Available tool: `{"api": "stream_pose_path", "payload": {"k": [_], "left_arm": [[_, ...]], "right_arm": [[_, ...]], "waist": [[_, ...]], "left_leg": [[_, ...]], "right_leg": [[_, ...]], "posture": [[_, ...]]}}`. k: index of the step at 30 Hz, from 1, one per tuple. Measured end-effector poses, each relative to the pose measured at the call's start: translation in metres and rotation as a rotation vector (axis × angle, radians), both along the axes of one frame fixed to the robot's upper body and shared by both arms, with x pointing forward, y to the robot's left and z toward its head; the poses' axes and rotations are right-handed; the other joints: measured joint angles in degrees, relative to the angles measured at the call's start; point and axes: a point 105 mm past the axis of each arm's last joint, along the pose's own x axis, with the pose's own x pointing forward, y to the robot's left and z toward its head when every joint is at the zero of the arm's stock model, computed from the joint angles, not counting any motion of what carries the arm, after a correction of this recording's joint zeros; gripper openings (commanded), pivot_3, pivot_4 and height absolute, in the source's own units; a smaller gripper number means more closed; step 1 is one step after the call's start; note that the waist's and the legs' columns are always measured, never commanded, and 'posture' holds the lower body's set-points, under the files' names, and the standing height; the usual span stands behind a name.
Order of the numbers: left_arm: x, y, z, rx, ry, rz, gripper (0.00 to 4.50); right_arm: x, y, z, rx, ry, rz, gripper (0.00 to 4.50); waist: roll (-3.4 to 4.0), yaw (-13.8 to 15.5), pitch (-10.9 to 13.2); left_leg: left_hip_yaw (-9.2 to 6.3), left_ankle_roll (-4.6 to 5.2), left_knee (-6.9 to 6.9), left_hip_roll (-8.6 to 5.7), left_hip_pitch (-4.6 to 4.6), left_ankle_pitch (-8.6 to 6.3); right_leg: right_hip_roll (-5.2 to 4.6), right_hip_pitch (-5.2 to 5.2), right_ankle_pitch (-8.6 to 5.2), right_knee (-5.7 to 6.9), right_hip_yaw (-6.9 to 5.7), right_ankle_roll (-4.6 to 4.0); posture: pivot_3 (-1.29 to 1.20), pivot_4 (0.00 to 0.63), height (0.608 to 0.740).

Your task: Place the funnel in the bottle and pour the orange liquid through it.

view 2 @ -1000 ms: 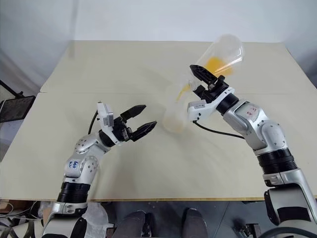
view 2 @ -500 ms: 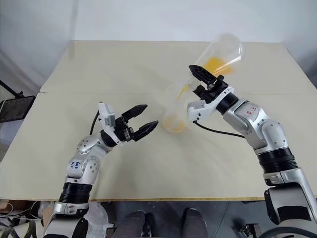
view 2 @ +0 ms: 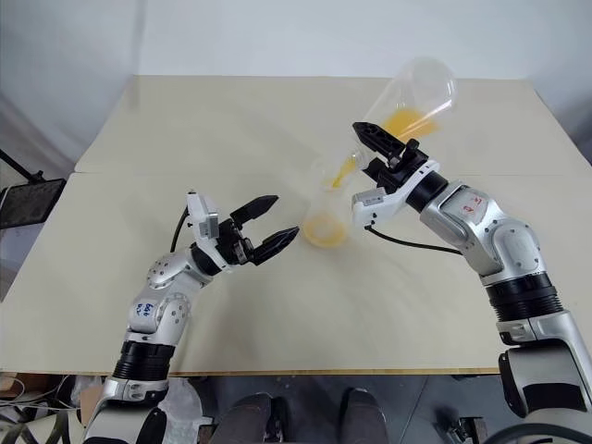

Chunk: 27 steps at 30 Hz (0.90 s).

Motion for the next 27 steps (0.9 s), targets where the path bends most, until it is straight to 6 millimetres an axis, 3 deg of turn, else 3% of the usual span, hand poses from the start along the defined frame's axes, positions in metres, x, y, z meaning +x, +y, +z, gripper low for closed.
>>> {"api": "stream_pose_path", "payload": {"k": [27], "left_arm": [[-0.0004, -0.0018, -0.0011, -0.007, 0.003, 0.0, 4.5]], "right_arm": [[-0.0015, 0.0093, 0.0007, -0.018, -0.018, 0.033, 2.42]], "waist": [[0.0, -0.06, 0.0]], "left_leg": [[-0.02, 0.0, 0.0, 0.0, 0.0, 0.0]], "right_leg": [[0.0, 0.01, 0.0, 0.0, -0.02, 0.0]], "posture": [[0.0, 0.15, 0.74]]}}
